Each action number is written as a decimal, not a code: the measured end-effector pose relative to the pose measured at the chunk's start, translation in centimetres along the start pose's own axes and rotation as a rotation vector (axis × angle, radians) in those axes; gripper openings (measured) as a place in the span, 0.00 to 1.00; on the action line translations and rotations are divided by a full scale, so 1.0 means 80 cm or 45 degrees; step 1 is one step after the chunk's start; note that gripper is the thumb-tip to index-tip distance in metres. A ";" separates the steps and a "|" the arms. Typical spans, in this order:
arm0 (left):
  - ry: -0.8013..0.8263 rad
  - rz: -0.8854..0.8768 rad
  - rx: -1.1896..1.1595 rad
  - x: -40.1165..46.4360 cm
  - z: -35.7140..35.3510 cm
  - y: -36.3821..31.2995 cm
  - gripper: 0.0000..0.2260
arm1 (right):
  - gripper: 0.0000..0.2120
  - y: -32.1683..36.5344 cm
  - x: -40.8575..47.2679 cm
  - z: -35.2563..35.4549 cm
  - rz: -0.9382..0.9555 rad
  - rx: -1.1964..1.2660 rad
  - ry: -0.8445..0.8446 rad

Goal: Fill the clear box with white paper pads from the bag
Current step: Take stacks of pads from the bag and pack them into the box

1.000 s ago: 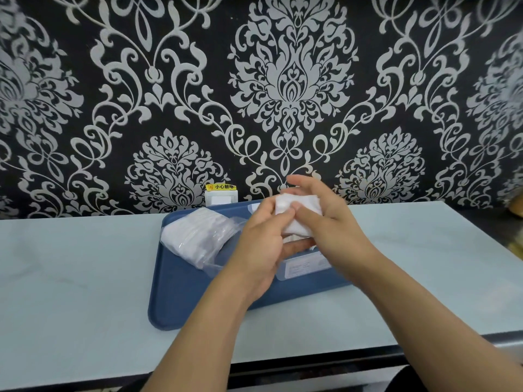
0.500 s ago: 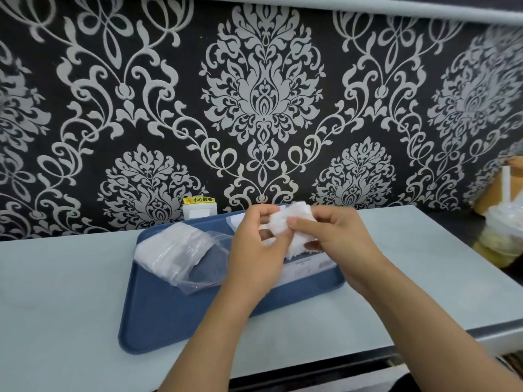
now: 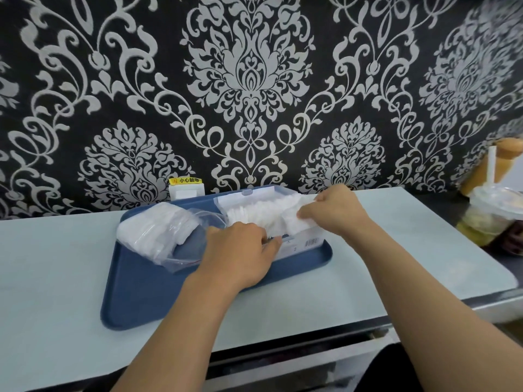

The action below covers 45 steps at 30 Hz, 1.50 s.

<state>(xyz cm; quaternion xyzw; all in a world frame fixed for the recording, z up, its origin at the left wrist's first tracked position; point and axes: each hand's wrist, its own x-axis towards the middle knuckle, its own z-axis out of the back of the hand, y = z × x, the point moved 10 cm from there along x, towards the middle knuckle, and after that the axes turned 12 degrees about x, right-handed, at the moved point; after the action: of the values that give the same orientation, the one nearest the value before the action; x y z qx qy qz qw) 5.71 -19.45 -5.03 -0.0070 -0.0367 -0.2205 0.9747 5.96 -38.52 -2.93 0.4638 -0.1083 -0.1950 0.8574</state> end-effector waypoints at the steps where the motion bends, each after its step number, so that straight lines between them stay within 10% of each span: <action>1: 0.039 0.003 0.013 0.000 -0.006 0.002 0.21 | 0.23 -0.002 0.004 -0.002 -0.030 -0.098 0.036; 10: 0.049 0.020 0.015 0.000 -0.014 0.008 0.24 | 0.18 0.018 0.006 -0.005 0.054 -0.844 -0.088; 19: 0.067 -0.009 -0.047 0.002 -0.011 0.009 0.26 | 0.36 -0.038 0.016 -0.027 -0.233 -0.335 0.183; 28: 0.048 -0.045 -0.068 0.002 -0.009 0.003 0.26 | 0.08 -0.055 0.019 -0.039 -0.423 -0.229 0.272; 35: -0.144 -0.218 -0.016 -0.015 0.024 0.001 0.17 | 0.22 -0.041 0.003 -0.038 -0.411 -0.198 0.335; 38: -0.605 -0.239 -0.253 -0.048 0.104 0.020 0.11 | 0.34 0.022 -0.007 -0.012 -0.043 -0.106 0.138; 41: -1.213 0.056 -0.554 -0.093 0.155 0.119 0.06 | 0.08 0.125 -0.063 -0.028 0.556 0.264 0.071; 45: -0.733 0.734 -0.731 -0.077 0.071 0.245 0.19 | 0.12 0.155 -0.118 -0.173 0.801 -0.058 0.585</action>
<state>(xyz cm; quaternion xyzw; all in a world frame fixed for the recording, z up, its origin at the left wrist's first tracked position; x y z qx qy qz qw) 8.19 1.06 0.21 -0.3455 -0.2388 0.0675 0.9050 5.45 -17.90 -0.11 0.4203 -0.0461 0.1839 0.8873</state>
